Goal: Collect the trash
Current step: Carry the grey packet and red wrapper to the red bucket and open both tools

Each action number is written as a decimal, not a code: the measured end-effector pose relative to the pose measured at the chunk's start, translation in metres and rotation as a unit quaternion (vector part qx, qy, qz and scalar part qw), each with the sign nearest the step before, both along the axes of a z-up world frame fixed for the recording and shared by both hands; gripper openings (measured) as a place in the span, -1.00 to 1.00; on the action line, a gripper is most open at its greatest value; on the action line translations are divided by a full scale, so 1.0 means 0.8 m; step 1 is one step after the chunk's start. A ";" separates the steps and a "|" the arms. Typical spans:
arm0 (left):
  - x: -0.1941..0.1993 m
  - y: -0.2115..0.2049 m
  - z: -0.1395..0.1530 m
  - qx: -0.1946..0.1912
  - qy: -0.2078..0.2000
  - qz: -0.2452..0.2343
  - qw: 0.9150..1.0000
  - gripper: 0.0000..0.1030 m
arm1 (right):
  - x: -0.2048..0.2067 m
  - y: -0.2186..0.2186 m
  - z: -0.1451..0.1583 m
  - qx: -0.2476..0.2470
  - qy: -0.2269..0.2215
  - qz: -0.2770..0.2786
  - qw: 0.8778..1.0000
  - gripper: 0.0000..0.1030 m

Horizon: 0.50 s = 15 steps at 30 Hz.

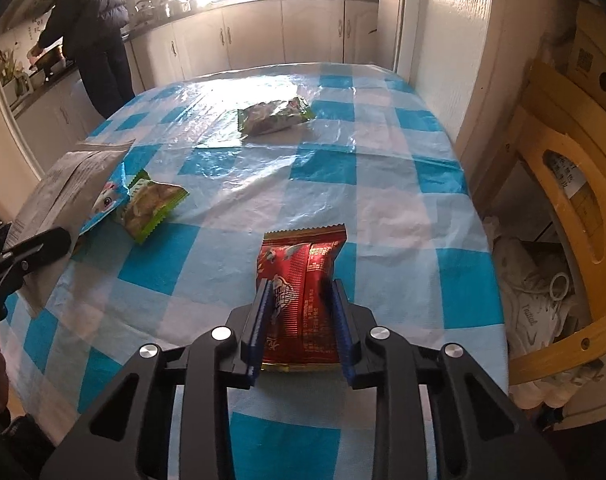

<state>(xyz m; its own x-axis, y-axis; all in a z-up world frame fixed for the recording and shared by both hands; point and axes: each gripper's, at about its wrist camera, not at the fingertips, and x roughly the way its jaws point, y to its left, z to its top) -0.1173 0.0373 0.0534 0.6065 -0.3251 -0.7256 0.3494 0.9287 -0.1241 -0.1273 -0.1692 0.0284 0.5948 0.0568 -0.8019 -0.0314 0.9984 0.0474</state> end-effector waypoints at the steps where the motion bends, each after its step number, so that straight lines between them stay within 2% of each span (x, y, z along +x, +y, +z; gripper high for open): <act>1: 0.000 0.002 0.000 -0.001 0.000 0.001 1.000 0.33 | 0.000 0.001 0.001 0.001 0.000 0.001 1.000 -0.40; 5: 0.000 0.015 0.001 -0.009 -0.001 0.010 1.000 0.33 | -0.004 0.017 0.004 -0.019 -0.011 0.011 1.000 -0.45; 15: 0.001 0.052 0.010 -0.027 -0.010 0.037 0.999 0.33 | -0.003 0.041 0.027 -0.009 -0.029 0.023 0.999 -0.48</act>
<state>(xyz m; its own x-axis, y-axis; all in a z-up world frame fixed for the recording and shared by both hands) -0.1169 0.0789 0.0616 0.6444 -0.3161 -0.6963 0.2821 0.9446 -0.1679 -0.1296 -0.1363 0.0502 0.6380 0.0705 -0.7668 -0.0785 0.9966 0.0263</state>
